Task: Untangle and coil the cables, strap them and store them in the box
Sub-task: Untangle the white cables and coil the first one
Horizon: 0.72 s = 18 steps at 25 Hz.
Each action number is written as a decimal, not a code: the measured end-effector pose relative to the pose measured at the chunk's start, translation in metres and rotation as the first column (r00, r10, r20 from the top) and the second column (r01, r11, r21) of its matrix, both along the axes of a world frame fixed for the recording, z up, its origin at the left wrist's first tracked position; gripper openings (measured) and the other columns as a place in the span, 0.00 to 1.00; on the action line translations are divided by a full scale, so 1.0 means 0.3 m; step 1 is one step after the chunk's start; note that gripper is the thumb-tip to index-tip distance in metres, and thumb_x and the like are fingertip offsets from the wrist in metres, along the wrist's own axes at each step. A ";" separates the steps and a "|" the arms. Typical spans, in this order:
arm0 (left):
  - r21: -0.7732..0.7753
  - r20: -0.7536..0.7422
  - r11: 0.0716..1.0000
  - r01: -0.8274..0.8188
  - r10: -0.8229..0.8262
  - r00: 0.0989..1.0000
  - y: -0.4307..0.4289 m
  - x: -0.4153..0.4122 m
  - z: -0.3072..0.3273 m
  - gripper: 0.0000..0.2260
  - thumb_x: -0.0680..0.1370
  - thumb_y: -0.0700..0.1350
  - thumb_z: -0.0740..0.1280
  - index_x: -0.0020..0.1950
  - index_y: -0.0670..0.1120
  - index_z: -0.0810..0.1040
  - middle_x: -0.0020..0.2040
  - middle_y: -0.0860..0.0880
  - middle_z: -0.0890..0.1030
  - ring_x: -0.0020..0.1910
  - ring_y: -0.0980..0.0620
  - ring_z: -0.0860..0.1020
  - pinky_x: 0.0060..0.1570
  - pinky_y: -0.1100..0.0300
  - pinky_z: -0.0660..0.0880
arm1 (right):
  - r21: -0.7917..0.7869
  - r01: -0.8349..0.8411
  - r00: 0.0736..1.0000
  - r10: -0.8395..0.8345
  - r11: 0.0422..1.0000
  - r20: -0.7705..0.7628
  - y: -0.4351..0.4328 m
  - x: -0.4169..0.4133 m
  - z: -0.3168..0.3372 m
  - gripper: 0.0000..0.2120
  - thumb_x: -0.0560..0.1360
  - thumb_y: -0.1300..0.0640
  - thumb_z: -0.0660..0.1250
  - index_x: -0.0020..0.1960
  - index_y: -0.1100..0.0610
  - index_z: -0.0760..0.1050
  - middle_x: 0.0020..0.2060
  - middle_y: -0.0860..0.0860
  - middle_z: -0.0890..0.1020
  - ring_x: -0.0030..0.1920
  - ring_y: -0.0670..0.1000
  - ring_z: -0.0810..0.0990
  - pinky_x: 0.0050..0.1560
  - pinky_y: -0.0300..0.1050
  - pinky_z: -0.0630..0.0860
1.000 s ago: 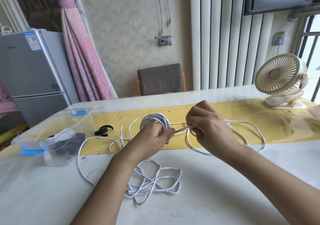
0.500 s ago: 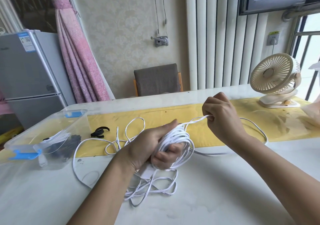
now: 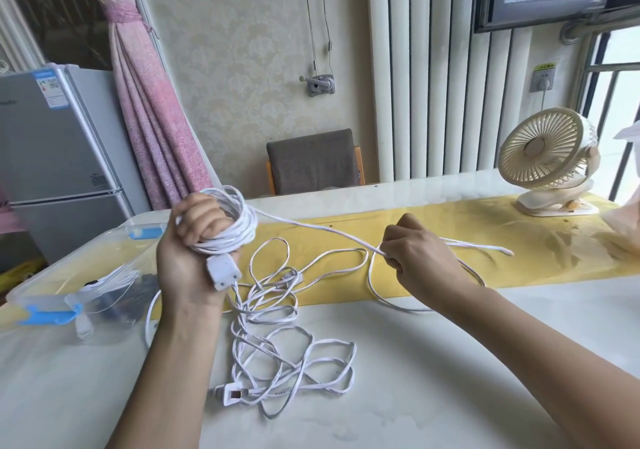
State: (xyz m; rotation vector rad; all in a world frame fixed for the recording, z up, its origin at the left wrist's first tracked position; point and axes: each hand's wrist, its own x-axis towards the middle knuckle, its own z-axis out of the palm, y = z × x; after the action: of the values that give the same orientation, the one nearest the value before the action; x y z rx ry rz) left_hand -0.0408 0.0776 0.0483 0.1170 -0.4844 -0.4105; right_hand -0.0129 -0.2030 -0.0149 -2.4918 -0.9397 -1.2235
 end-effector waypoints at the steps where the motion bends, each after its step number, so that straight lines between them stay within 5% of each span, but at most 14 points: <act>1: -0.013 -0.015 0.998 -0.063 0.063 0.998 0.030 0.011 0.000 0.09 0.76 0.40 0.54 0.39 0.40 0.71 0.28 0.47 0.68 0.26 0.53 0.65 0.35 0.61 0.63 | -0.048 -0.024 1.000 0.024 0.999 -0.005 0.018 -0.007 -0.001 0.16 0.57 0.71 0.53 0.29 0.50 0.57 0.26 0.47 0.71 0.32 0.54 0.69 0.25 0.41 0.64; 3: -0.059 -0.024 0.973 -0.223 0.222 0.975 0.053 0.028 -0.009 0.12 0.79 0.42 0.56 0.38 0.39 0.72 0.29 0.44 0.72 0.27 0.50 0.69 0.35 0.59 0.67 | -0.137 -0.075 0.997 0.073 0.988 -0.014 0.058 -0.029 -0.005 0.16 0.59 0.71 0.56 0.28 0.50 0.60 0.27 0.48 0.71 0.33 0.54 0.69 0.26 0.43 0.66; 5: 0.087 -0.073 0.880 -0.467 0.474 0.878 0.039 0.046 -0.013 0.19 0.82 0.52 0.53 0.37 0.43 0.71 0.27 0.49 0.71 0.25 0.53 0.70 0.31 0.63 0.70 | -0.186 -0.138 0.990 0.132 0.973 -0.045 0.091 -0.054 -0.009 0.15 0.59 0.72 0.58 0.27 0.53 0.63 0.28 0.49 0.71 0.34 0.54 0.69 0.28 0.44 0.66; 7: 0.431 0.041 0.584 -0.688 0.749 0.662 -0.007 0.051 -0.020 0.21 0.82 0.58 0.50 0.37 0.47 0.68 0.25 0.53 0.68 0.22 0.57 0.66 0.26 0.67 0.66 | -0.196 -0.216 0.976 0.203 0.957 -0.080 0.117 -0.080 -0.008 0.13 0.61 0.70 0.52 0.28 0.52 0.63 0.29 0.49 0.71 0.35 0.55 0.69 0.29 0.43 0.64; 9: 0.639 0.409 0.088 -0.764 0.803 0.434 -0.065 0.058 -0.046 0.20 0.82 0.57 0.50 0.37 0.48 0.68 0.22 0.54 0.69 0.21 0.57 0.66 0.24 0.65 0.64 | -0.188 -0.275 0.960 0.259 0.943 -0.107 0.138 -0.101 -0.007 0.12 0.62 0.68 0.48 0.29 0.53 0.63 0.29 0.49 0.72 0.36 0.55 0.69 0.31 0.42 0.63; 11: 0.474 0.839 -0.427 -0.770 0.485 0.248 -0.105 0.058 -0.091 0.20 0.82 0.55 0.52 0.35 0.49 0.70 0.21 0.53 0.70 0.21 0.58 0.68 0.26 0.64 0.66 | -0.178 -0.310 0.949 0.291 0.934 -0.124 0.146 -0.116 -0.007 0.12 0.63 0.68 0.49 0.28 0.54 0.65 0.30 0.49 0.72 0.36 0.55 0.68 0.32 0.43 0.64; 12: 0.330 0.942 -0.550 -0.768 0.247 0.227 -0.117 0.055 -0.116 0.20 0.81 0.56 0.52 0.34 0.50 0.71 0.22 0.54 0.70 0.22 0.59 0.69 0.28 0.62 0.68 | -0.168 -0.315 0.947 0.296 0.934 -0.127 0.146 -0.121 -0.003 0.12 0.63 0.68 0.49 0.28 0.55 0.66 0.31 0.49 0.72 0.37 0.55 0.68 0.32 0.43 0.65; 15: 0.193 0.910 -0.605 -0.772 -0.184 0.371 -0.155 0.040 -0.143 0.22 0.79 0.60 0.55 0.34 0.49 0.76 0.24 0.54 0.71 0.26 0.59 0.71 0.34 0.59 0.67 | -0.058 -0.304 0.948 0.296 0.951 -0.119 0.130 -0.128 0.032 0.12 0.65 0.68 0.51 0.29 0.57 0.68 0.32 0.49 0.73 0.39 0.53 0.66 0.35 0.41 0.63; 18: 0.138 0.817 -0.629 -0.765 -0.364 0.447 -0.203 0.018 -0.137 0.24 0.80 0.59 0.54 0.34 0.47 0.79 0.26 0.53 0.73 0.30 0.55 0.74 0.35 0.58 0.67 | 0.123 -0.272 0.954 0.285 0.954 -0.098 0.100 -0.118 0.068 0.11 0.64 0.67 0.49 0.29 0.58 0.68 0.32 0.49 0.73 0.39 0.49 0.61 0.35 0.41 0.61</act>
State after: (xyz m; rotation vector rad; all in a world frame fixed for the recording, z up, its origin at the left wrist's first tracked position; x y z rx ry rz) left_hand -0.0355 0.0167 0.0073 2.6641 -0.5728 0.4198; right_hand -0.0483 -0.1732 0.0056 -2.2256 -1.1173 -1.0019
